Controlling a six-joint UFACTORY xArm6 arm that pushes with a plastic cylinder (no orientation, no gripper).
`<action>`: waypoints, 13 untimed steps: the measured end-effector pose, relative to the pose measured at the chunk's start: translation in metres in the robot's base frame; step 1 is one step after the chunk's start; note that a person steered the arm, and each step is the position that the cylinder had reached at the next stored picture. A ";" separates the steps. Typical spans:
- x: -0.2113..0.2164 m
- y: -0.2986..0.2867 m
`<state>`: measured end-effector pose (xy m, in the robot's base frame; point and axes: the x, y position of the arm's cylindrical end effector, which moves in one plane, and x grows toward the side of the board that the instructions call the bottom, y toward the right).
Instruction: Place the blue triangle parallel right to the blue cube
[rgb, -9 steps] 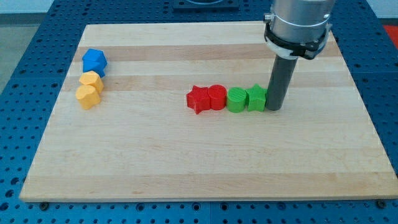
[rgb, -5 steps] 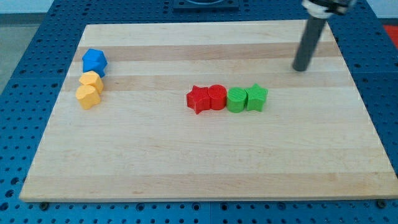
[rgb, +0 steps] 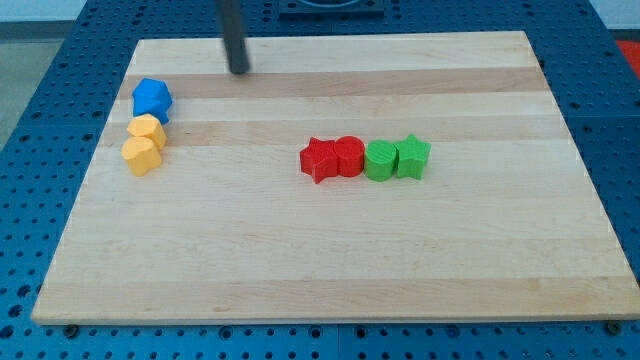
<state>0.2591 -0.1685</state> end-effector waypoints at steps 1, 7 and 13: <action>0.013 -0.088; 0.112 -0.105; 0.104 -0.063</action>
<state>0.3633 -0.2315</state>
